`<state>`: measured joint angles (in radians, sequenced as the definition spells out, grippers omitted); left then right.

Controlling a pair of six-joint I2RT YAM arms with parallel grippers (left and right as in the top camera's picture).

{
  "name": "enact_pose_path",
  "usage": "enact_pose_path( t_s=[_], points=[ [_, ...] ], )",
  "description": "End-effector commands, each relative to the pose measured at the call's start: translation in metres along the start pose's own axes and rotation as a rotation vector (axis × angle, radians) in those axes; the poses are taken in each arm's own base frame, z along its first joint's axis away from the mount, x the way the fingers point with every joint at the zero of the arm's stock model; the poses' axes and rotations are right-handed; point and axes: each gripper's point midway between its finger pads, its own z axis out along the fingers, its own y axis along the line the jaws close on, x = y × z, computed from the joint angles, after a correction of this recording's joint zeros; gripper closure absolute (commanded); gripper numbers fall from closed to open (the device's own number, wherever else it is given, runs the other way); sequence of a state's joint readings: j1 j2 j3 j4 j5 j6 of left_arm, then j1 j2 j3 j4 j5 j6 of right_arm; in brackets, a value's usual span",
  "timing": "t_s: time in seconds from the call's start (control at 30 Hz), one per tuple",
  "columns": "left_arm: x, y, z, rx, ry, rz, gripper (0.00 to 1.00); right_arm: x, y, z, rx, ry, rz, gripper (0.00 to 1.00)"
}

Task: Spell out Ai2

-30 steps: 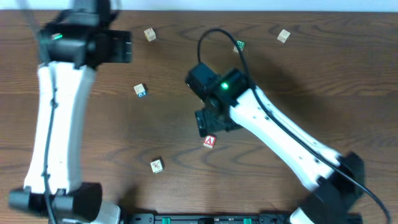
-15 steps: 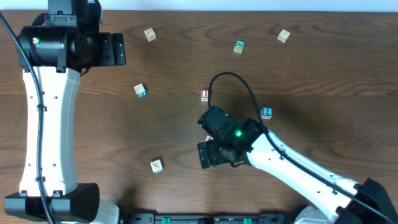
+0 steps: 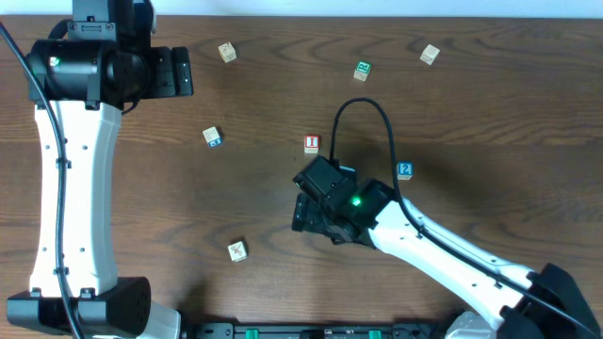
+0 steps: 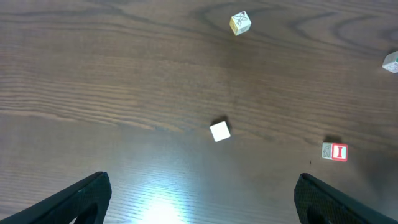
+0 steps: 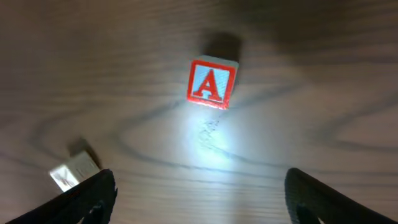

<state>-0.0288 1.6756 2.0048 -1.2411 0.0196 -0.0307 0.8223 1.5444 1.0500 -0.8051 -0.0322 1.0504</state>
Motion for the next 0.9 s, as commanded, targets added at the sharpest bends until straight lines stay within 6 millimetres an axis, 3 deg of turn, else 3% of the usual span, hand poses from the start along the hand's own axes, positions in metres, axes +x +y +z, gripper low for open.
enact_pose_path(
  t_s=[0.0,0.1,0.2,0.47,0.7,0.87],
  points=[
    [-0.002,0.000,0.001,-0.003,-0.006,-0.018,0.05,-0.001,-0.006,0.017,0.045,0.038,0.158,0.14],
    [-0.003,0.000,0.001,-0.003,-0.010,-0.018,0.05,0.005,-0.012,0.038,0.097,0.088,0.177,0.14],
    [-0.003,0.000,0.001,-0.003,-0.011,-0.017,0.05,0.002,-0.008,0.044,0.098,0.084,0.204,0.13],
    [-0.004,0.009,0.000,-0.053,-0.017,-0.014,0.05,-0.036,0.013,0.027,0.037,-0.012,0.247,0.15],
    [-0.006,0.009,0.001,-0.054,-0.023,-0.003,0.05,-0.051,0.010,0.029,0.096,0.012,0.314,0.16],
    [-0.006,0.009,0.001,-0.054,-0.024,-0.002,0.05,-0.049,0.010,0.033,0.119,0.032,0.315,0.13]
  ],
)
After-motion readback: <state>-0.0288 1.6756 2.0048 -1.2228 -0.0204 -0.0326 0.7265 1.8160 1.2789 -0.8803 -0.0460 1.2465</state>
